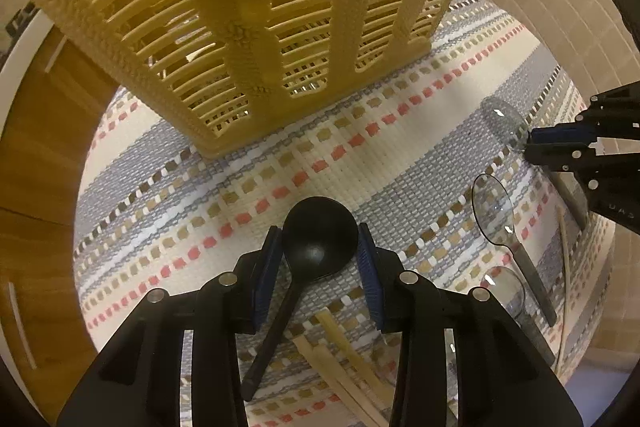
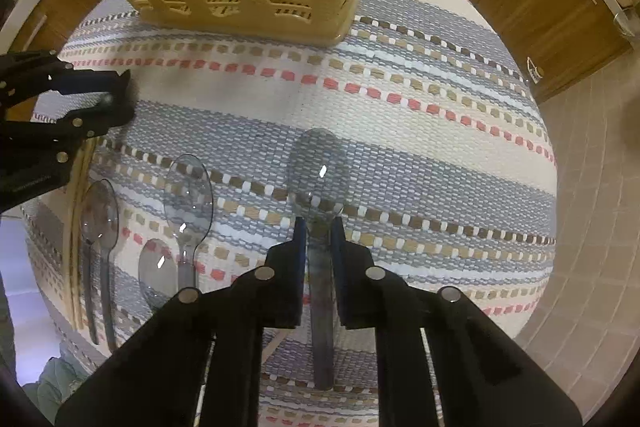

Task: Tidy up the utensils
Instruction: 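Grasp the black ladle handle with the left tool while the right tool grasps a clear spoon, then carry the ladle with the left tool into the beige holder while the right tool drops the spoon in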

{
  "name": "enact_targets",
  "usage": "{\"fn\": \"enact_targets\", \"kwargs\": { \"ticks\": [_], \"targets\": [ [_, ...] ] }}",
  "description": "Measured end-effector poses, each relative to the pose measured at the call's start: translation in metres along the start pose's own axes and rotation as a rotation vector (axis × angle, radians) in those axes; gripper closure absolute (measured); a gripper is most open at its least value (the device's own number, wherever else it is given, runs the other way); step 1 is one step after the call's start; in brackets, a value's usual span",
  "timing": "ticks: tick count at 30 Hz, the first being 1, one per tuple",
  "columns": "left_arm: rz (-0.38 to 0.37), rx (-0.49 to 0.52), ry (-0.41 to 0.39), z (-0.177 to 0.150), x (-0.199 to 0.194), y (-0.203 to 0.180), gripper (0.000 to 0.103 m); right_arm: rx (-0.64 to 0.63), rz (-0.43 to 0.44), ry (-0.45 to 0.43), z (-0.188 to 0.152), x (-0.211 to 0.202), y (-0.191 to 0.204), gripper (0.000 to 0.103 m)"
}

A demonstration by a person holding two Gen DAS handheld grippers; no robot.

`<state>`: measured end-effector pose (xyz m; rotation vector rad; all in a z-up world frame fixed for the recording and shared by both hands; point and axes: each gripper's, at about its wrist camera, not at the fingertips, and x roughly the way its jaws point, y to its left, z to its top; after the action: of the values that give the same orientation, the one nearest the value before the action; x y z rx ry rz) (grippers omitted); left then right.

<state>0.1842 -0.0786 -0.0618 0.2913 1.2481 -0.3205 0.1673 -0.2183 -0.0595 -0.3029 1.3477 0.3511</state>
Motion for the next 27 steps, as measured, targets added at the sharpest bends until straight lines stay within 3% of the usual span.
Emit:
{"fn": "enact_targets", "kwargs": {
  "ticks": [8, 11, 16, 21, 27],
  "targets": [
    [-0.017, -0.061, -0.118, -0.028, -0.033, 0.012, 0.068, 0.031, 0.044, -0.097, -0.023, -0.011, 0.007, 0.094],
    [-0.039, -0.075, -0.205, -0.037, -0.061, 0.015, 0.068, 0.055, 0.092, -0.163, -0.031, -0.026, 0.007, 0.094],
    [-0.086, -0.081, -0.404, -0.055, -0.127, 0.008, 0.068, 0.087, 0.181, -0.343, -0.053, -0.086, -0.009, 0.094],
    [-0.132, -0.123, -0.650, -0.048, -0.196, 0.010, 0.068, 0.104, 0.238, -0.564, -0.059, -0.150, -0.010, 0.094],
    [-0.167, -0.237, -0.930, -0.025, -0.230, 0.031, 0.068, 0.133, 0.238, -0.800, -0.042, -0.191, -0.006, 0.094]
  ]
}}
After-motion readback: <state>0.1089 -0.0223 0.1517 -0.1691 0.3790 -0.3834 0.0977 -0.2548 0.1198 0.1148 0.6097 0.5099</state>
